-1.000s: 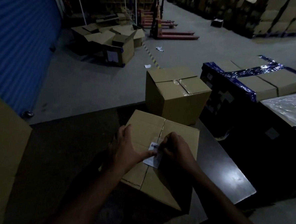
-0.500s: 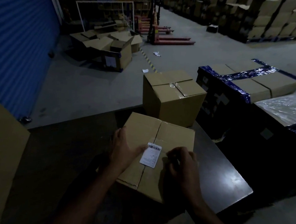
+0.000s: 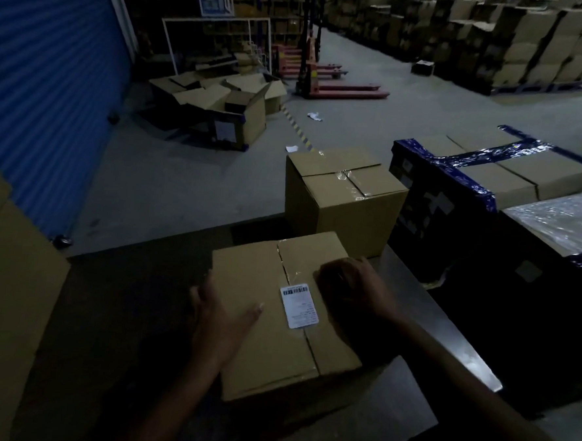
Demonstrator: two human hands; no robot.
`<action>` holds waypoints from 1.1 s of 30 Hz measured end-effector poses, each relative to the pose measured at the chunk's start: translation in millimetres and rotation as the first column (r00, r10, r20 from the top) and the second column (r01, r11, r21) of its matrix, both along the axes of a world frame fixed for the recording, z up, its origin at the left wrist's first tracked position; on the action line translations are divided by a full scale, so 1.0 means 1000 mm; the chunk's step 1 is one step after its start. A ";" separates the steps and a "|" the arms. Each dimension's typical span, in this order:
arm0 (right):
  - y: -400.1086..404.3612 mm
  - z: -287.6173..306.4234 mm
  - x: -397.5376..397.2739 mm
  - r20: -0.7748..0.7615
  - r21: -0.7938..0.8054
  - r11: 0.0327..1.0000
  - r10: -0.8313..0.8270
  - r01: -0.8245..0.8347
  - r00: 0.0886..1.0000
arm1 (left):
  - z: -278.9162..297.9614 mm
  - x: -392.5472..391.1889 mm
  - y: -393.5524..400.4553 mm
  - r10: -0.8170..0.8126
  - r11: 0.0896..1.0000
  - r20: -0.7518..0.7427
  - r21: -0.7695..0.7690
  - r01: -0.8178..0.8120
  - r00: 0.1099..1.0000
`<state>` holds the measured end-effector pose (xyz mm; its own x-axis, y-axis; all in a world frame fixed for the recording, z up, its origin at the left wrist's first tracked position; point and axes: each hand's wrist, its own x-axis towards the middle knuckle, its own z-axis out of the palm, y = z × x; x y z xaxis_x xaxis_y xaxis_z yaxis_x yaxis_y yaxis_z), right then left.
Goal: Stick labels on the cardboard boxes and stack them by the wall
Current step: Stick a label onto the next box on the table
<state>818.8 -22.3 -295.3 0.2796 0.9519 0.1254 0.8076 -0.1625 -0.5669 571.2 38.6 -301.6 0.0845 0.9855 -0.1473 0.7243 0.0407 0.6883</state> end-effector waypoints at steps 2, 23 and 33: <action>0.005 0.013 0.006 0.024 -0.064 0.994 0.092 -0.090 0.995 | -0.004 -0.004 -0.007 0.002 1.000 0.008 -0.008 -0.002 1.000; -0.018 -0.020 -0.043 0.050 -0.008 0.999 0.043 -0.042 0.998 | -0.008 0.032 0.034 -0.338 0.902 -0.359 0.138 0.408 0.870; -0.009 -0.022 -0.035 -0.101 0.014 1.000 0.018 -0.017 0.995 | -0.002 0.033 0.030 -0.336 0.909 -0.353 0.121 0.399 0.873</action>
